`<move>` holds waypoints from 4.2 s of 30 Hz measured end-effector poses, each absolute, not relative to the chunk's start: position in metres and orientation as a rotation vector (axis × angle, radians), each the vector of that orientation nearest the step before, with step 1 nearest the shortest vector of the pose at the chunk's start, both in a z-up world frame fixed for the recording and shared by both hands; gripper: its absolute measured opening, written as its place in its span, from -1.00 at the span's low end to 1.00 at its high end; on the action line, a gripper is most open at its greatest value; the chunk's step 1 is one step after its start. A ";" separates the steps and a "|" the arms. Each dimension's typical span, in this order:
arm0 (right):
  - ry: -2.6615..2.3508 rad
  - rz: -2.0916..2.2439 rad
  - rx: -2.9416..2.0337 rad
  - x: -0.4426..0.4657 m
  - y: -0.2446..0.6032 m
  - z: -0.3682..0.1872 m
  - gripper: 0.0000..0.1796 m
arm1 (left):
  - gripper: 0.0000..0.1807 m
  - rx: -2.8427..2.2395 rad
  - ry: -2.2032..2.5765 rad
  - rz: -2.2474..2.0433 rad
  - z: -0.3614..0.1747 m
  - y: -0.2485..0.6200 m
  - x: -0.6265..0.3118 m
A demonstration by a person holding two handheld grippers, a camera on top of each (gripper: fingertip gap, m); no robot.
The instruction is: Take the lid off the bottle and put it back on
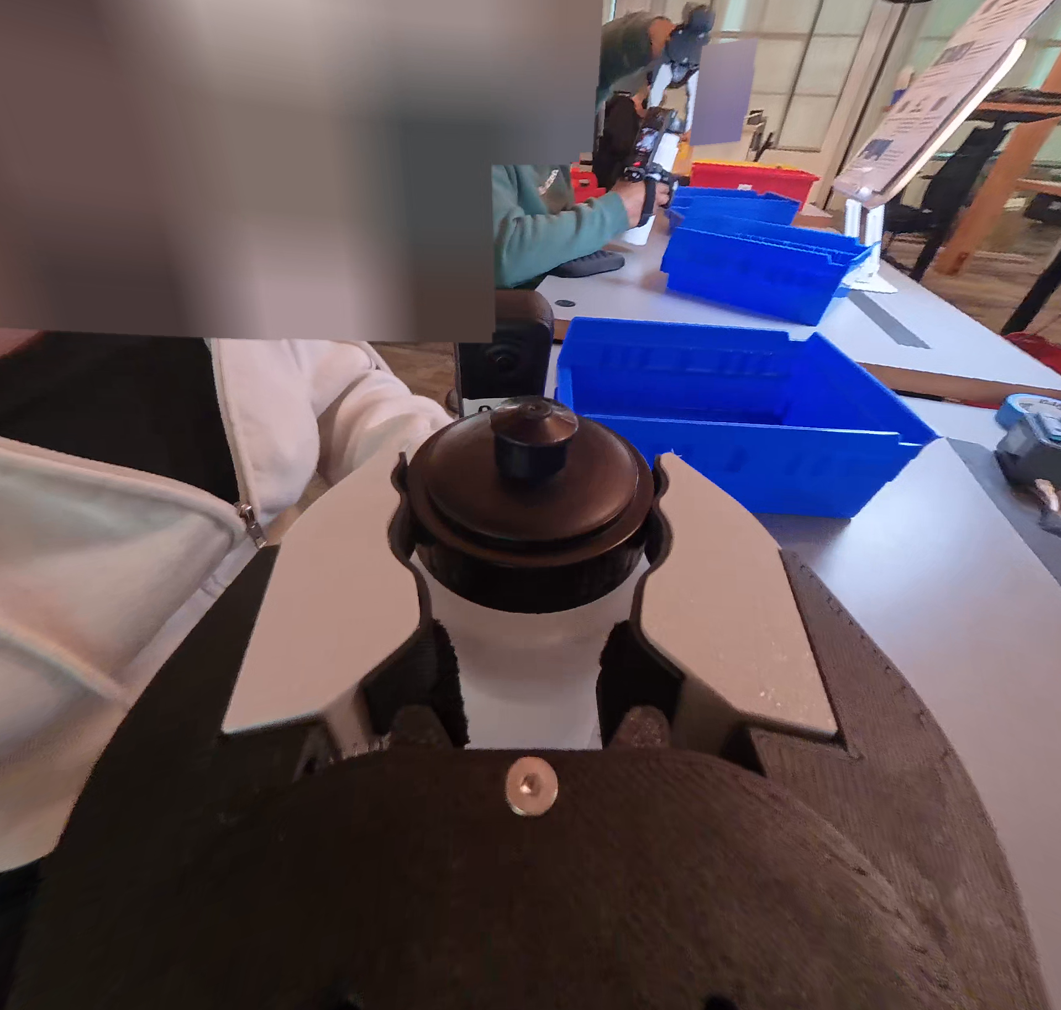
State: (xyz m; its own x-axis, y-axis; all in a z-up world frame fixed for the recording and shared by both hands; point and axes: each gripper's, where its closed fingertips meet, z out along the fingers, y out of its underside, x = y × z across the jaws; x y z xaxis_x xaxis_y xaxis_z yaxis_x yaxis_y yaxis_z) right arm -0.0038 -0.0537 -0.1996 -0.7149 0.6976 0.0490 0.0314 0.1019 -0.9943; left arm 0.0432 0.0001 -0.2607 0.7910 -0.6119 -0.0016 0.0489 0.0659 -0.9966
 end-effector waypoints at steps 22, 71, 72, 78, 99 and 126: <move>-1.724 1.687 -0.784 0.000 -0.044 -0.188 -0.01 | 0.14 -1.430 0.480 -0.529 -0.261 0.001 0.043; -1.416 1.457 -1.095 -0.014 -0.044 -0.191 -0.07 | 0.14 -1.433 0.476 -0.564 -0.262 -0.001 0.045; -1.340 1.379 -1.162 -0.014 -0.040 -0.192 -0.07 | 0.14 -1.433 0.478 -0.561 -0.262 -0.001 0.045; -1.466 1.175 -1.103 -0.016 -0.047 -0.199 0.34 | 0.14 -1.439 0.468 -0.567 -0.262 0.000 0.044; -1.428 1.274 -1.162 -0.019 -0.035 -0.197 -0.08 | 0.14 -1.451 0.438 -0.548 -0.262 0.002 0.040; -1.231 1.041 -1.189 -0.018 -0.030 -0.198 -0.05 | 0.14 -1.437 0.471 -0.538 -0.262 -0.001 0.042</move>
State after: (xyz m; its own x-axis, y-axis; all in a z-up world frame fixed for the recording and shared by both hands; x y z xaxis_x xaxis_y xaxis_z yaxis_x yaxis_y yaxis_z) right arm -0.0179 -0.0305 -0.1984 0.0812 0.9894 0.1204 0.0460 0.1170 -0.9921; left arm 0.0423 -0.0011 -0.2622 0.7949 -0.6065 0.0169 0.0632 0.0551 -0.9965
